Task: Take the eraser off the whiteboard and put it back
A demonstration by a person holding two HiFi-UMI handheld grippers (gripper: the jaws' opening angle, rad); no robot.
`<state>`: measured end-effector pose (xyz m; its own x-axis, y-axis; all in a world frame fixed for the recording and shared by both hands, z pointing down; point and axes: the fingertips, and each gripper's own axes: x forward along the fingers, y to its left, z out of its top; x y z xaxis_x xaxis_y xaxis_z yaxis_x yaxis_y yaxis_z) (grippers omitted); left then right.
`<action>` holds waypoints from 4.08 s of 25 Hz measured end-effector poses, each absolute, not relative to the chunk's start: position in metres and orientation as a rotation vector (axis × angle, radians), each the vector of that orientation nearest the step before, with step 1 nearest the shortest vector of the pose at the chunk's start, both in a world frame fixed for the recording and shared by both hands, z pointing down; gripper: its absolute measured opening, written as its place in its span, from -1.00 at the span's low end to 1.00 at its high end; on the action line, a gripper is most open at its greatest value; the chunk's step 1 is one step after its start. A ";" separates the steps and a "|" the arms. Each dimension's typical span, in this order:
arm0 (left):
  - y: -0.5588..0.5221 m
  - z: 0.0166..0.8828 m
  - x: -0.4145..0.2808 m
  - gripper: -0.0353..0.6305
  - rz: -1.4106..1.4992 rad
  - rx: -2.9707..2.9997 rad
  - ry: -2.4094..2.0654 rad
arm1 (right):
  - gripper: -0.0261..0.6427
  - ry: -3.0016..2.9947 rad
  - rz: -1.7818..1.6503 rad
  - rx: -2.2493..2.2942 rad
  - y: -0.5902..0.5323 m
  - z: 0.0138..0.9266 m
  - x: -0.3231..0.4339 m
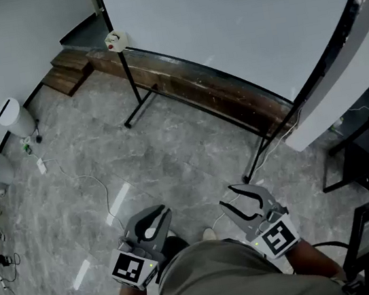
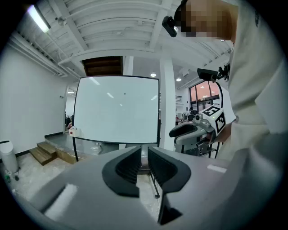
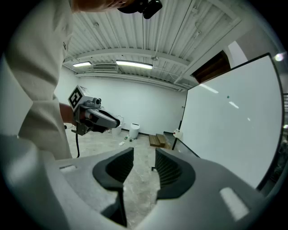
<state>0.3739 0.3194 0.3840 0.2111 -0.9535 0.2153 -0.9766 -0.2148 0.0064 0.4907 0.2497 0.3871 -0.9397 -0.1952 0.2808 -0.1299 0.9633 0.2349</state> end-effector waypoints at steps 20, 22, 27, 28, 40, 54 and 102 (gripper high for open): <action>0.312 0.381 0.366 -0.74 0.288 2.269 -1.948 | -0.47 -2.795 -0.286 0.203 0.238 0.406 0.496; 0.313 0.385 0.357 -0.74 0.297 2.227 -1.977 | -0.54 -2.800 -0.284 0.157 0.235 0.410 0.487; 0.331 0.383 0.326 -0.74 0.274 2.153 -2.017 | -0.85 -2.780 -0.275 0.095 0.240 0.410 0.450; 0.332 0.384 0.317 -0.74 0.266 2.142 -2.020 | -0.89 -2.775 -0.275 0.084 0.239 0.411 0.439; 0.325 0.402 0.135 -0.88 0.164 2.090 -2.031 | -0.91 -2.725 -0.342 0.029 0.221 0.412 0.249; 0.305 0.404 -0.019 -0.88 0.190 2.098 -2.050 | -0.91 -2.718 -0.334 -0.004 0.215 0.405 0.100; -0.320 0.458 -0.321 -0.21 0.562 2.429 -1.773 | -0.91 -2.488 -0.015 1.001 -0.170 0.411 -0.079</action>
